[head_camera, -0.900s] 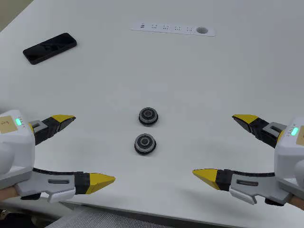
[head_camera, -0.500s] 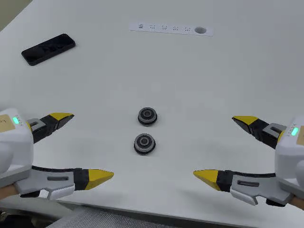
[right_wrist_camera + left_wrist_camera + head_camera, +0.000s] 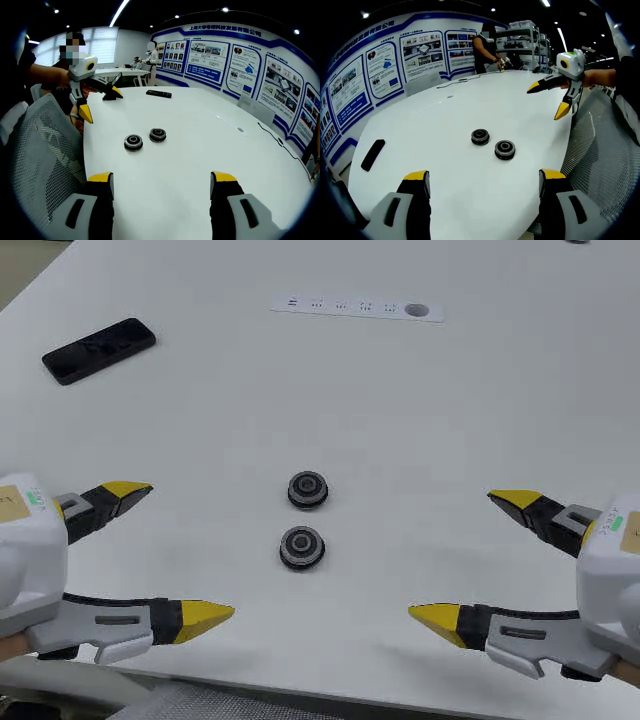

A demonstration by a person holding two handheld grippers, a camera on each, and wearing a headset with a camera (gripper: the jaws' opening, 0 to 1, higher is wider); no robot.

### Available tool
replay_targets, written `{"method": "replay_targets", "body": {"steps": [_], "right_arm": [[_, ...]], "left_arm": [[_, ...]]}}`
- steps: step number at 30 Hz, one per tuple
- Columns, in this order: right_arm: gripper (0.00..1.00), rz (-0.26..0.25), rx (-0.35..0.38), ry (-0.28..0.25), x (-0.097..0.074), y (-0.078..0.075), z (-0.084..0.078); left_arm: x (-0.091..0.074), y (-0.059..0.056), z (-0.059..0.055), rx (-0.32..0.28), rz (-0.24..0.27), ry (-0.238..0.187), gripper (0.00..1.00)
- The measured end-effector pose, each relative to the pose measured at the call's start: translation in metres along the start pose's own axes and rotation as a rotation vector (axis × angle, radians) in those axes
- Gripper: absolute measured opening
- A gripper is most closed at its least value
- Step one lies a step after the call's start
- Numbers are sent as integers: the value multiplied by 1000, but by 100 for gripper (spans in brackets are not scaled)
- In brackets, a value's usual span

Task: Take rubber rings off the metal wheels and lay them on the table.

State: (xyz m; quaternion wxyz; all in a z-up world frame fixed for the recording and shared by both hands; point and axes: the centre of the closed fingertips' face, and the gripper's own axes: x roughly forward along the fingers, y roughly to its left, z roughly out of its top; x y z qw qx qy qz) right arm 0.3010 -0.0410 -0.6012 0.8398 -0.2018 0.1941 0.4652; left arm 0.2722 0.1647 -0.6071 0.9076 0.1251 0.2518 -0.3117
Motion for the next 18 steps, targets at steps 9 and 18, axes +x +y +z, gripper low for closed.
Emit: {"method": "replay_targets", "body": {"steps": [9,18], "right_arm": [[79,-2,25,-10,1,-1,-1],[79,3,55,-3,1,-2,-7]], "left_arm": [[3,-5,0,-11,-16,4,92],[5,-3,1,-16,-16,0,91]]}}
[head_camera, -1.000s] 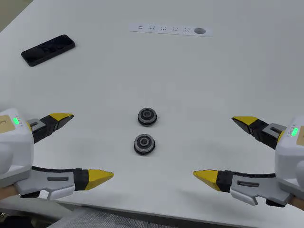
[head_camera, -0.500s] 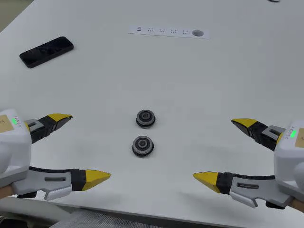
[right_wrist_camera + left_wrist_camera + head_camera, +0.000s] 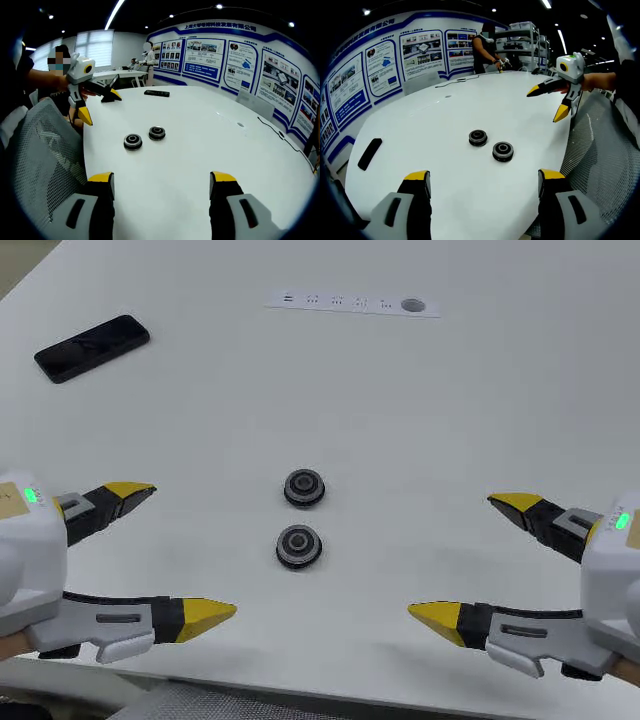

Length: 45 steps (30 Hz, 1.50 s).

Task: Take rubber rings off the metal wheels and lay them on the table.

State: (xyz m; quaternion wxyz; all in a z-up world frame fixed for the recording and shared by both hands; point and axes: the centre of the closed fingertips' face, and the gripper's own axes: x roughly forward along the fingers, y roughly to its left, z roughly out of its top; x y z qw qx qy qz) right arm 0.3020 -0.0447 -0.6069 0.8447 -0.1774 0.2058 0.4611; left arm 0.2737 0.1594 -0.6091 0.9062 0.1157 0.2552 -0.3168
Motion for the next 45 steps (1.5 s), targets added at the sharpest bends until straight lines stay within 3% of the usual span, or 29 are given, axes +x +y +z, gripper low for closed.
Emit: {"method": "replay_targets", "body": {"steps": [14,24,29,34,41,45], "right_arm": [[78,23,24,-2,7,7,-1],[77,53,96,-35,12,16,4],[76,73,80,-18,17,23,2],[75,85,95,-19,19,27,1],[74,106,111,-30,23,34,4],[73,117,136,-37,24,36,5]], "left_arm": [[5,-3,-2,2,-22,3,89],[16,-6,2,32,-49,8,85],[23,-6,9,12,-54,-13,81],[31,-10,11,39,-59,-14,73],[44,-20,9,58,-94,1,68],[49,-19,12,75,-98,-5,61]]}}
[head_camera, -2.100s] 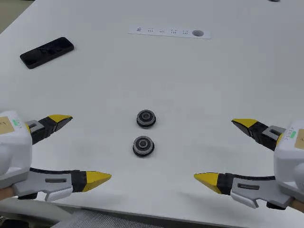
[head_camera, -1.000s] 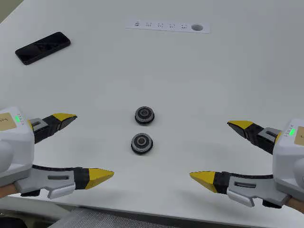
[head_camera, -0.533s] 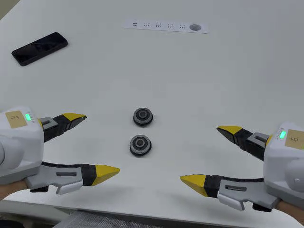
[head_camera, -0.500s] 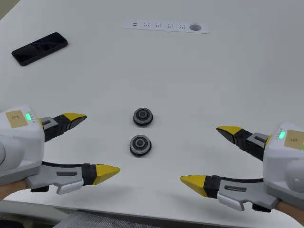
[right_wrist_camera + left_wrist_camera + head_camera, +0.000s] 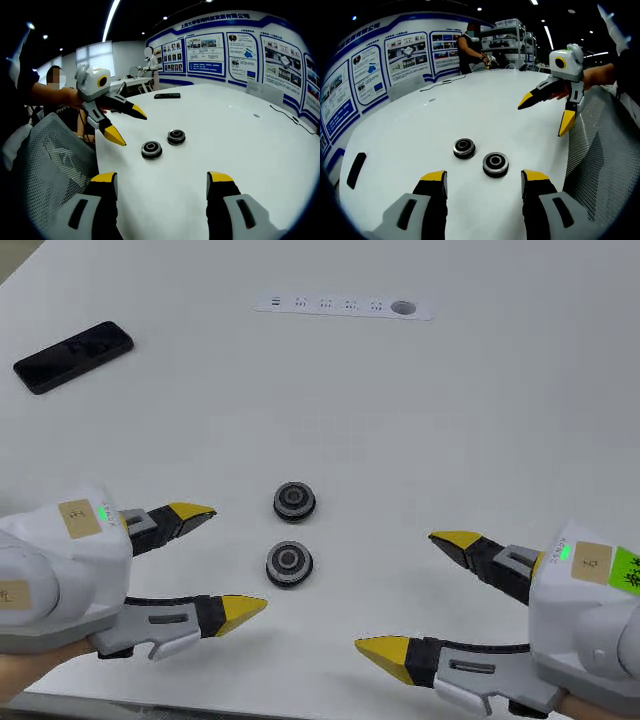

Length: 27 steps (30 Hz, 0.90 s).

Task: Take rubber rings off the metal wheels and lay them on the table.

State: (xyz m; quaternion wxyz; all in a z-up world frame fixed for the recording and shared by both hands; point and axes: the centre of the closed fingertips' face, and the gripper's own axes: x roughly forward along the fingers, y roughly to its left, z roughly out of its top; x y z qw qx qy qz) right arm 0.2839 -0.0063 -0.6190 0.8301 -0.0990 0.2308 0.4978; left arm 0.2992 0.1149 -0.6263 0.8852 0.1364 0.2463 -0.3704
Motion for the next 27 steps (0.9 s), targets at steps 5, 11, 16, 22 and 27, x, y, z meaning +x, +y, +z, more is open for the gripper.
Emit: {"method": "replay_targets", "body": {"steps": [5,11,16,22,27], "right_arm": [[73,15,10,5,2,2,-1],[72,23,28,-1,4,1,-1],[72,31,56,-6,6,1,-1],[71,40,70,-9,8,3,-1],[71,46,69,0,10,4,-4]], "left_arm": [[6,9,3,-4,9,-2,57],[15,11,-3,43,-20,25,50],[21,4,4,58,-45,4,44],[29,-2,3,57,-78,15,35],[33,-5,4,63,-100,13,33]]}}
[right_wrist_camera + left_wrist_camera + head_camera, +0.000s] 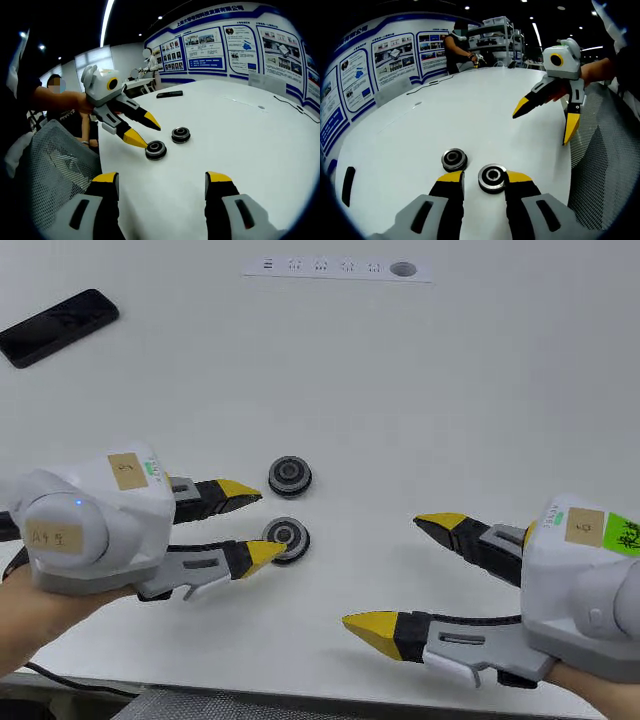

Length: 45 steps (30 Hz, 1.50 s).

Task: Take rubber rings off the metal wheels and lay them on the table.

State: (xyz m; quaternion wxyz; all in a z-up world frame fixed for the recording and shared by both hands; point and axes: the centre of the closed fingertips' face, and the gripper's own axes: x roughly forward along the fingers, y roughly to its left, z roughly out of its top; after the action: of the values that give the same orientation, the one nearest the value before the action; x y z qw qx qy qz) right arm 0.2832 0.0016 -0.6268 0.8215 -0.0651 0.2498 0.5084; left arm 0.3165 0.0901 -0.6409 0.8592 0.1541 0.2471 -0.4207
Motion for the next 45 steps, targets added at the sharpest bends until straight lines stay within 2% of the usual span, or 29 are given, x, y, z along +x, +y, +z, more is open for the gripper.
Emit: {"method": "replay_targets", "body": {"steps": [6,11,15,17,26,35,40,45], "right_arm": [[70,0,16,-10,2,-1,2],[70,-3,16,-16,1,-2,4],[70,-4,18,-14,0,-1,3],[70,-3,15,-8,0,-1,2],[70,4,18,-15,1,0,4],[70,17,25,-20,4,4,6],[70,26,81,-51,7,4,12],[68,24,127,-77,9,0,16]], "left_arm": [[3,-2,-2,8,-26,8,24],[5,-8,-4,21,-58,30,23],[8,-8,-3,30,-67,34,23],[9,-9,-5,55,-74,50,22],[11,-13,-4,61,-100,57,15],[10,-13,-4,80,-120,85,14],[10,-12,-5,80,-133,87,13],[10,-13,-6,110,-146,87,13]]}}
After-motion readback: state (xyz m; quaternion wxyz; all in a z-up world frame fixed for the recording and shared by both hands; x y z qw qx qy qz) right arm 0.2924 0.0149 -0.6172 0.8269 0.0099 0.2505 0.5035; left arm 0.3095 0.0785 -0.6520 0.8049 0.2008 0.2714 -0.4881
